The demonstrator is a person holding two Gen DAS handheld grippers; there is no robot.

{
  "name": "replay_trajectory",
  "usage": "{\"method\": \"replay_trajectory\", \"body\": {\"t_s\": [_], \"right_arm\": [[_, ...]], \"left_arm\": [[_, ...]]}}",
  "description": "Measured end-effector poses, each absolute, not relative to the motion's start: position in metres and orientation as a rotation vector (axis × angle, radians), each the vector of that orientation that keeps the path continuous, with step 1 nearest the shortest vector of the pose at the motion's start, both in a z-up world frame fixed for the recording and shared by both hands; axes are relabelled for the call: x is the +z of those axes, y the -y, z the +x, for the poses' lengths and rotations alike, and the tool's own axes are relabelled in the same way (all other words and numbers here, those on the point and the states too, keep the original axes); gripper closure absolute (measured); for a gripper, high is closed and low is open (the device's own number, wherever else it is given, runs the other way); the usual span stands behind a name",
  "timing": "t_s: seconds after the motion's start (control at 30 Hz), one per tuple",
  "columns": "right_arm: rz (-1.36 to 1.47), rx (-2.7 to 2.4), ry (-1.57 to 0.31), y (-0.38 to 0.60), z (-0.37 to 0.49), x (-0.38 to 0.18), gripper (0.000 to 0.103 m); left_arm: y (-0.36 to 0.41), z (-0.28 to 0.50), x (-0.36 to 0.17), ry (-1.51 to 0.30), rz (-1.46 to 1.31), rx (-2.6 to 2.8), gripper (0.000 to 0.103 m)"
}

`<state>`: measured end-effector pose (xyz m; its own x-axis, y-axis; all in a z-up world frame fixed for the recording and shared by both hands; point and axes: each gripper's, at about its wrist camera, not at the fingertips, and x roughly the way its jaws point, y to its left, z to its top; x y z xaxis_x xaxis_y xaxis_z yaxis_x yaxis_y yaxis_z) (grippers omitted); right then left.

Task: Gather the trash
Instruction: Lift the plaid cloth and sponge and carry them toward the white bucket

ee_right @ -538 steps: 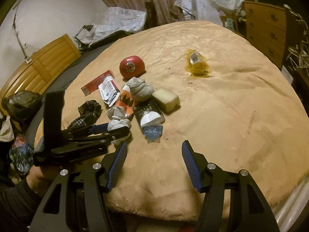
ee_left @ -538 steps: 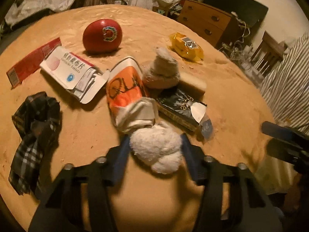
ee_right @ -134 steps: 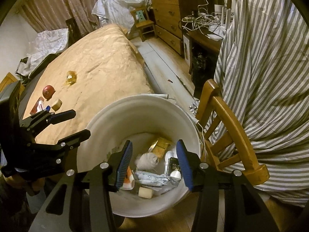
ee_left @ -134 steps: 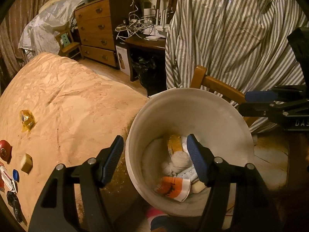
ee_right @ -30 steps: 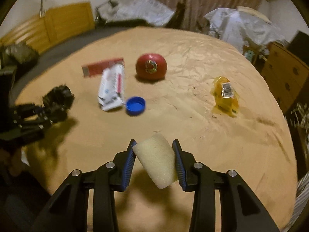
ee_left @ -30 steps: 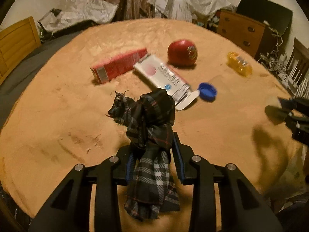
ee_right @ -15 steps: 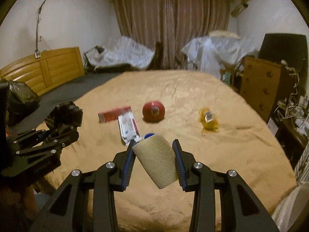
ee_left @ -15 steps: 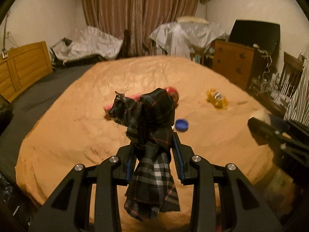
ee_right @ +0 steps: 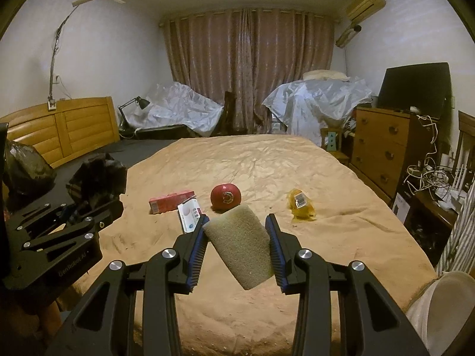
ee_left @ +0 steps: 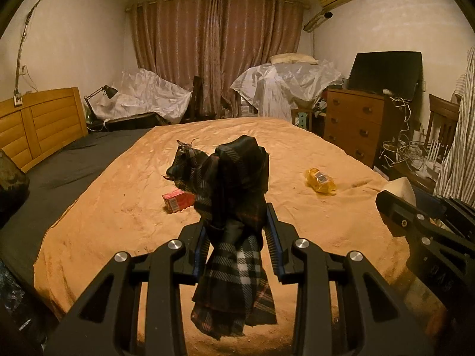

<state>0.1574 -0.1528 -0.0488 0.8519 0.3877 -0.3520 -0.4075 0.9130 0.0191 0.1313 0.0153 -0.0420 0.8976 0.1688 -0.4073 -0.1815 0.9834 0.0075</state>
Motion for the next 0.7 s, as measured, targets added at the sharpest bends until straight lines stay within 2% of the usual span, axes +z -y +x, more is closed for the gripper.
{"method": "replay_trajectory", "body": {"t_s": [0.7], "right_arm": [[-0.055,0.369,-0.364,0.184,0.153,-0.037,0.063]], "left_arm": [[0.014,0.13,-0.036,-0.413,-0.004,0.103,0.07]]}}
